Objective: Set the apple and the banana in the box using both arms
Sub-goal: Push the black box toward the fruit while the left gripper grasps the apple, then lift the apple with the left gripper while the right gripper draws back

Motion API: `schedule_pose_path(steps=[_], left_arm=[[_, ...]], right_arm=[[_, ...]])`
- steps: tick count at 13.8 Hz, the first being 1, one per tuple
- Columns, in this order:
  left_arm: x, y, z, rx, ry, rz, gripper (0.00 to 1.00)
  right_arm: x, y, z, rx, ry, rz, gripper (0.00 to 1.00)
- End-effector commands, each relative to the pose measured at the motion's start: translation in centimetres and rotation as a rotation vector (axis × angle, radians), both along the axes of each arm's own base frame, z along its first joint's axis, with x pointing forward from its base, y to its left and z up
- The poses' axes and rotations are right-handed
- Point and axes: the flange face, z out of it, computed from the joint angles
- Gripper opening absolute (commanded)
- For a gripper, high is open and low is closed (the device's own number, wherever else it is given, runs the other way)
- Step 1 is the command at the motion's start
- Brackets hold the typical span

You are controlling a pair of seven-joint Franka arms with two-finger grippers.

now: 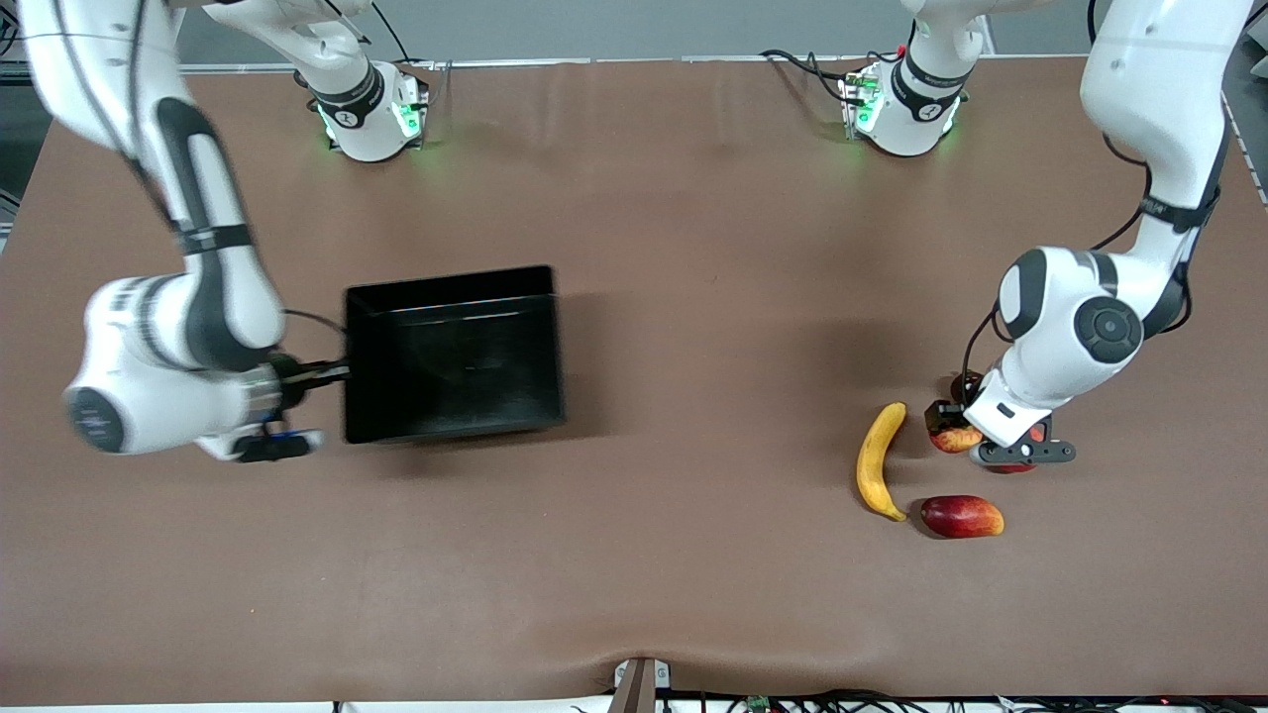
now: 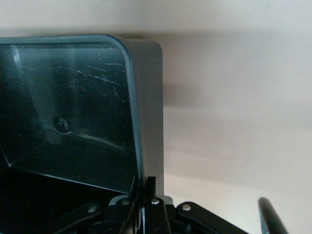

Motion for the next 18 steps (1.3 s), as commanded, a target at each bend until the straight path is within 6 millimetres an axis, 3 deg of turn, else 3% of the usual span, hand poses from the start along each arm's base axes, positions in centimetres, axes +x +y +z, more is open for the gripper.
schedule_pose_path(steps=[1,5,9,11,13,14,15,16,18], left_arm=[[-1.4,-2.4,5.1,0.026,0.008,0.016,0.0],[-2.4,-5.5,10.0,0.047,0.05,0.017,0.0],[-3.1,-8.3,12.4,0.055,0.085,0.007,0.0],[-3.9,-9.4,13.7,0.063,0.087,0.022,0.0],[-3.3,-10.2,15.7,0.059,0.07,0.004,0.0],[-3.0,-10.4,15.8,0.058,0.087,0.005,0.0],[-2.6,-10.4,15.9,0.052,0.088,0.015,0.0],[-2.2,-10.4,15.9,0.048,0.085,0.021,0.0],[-2.1,-10.6,16.1,0.049,0.079,0.016,0.0]], right_arm=[[-1.6,7.3,1.8,0.022,-0.019,-0.051,0.0],[-3.8,17.6,1.2,-0.032,-0.095,-0.095,0.0],[-6.8,26.6,-1.1,-0.059,-0.128,-0.22,0.0],[-7.5,28.9,-2.9,-0.05,-0.141,-0.264,0.0],[-7.9,29.7,-4.6,-0.059,-0.139,-0.261,0.0],[-7.9,29.7,-5.0,-0.059,-0.133,-0.263,0.0],[-8.0,29.7,-5.0,-0.059,-0.126,-0.266,0.38],[-7.9,29.5,-5.0,-0.063,-0.124,-0.26,0.99],[-7.6,29.3,-4.2,-0.058,-0.141,-0.251,1.0]])
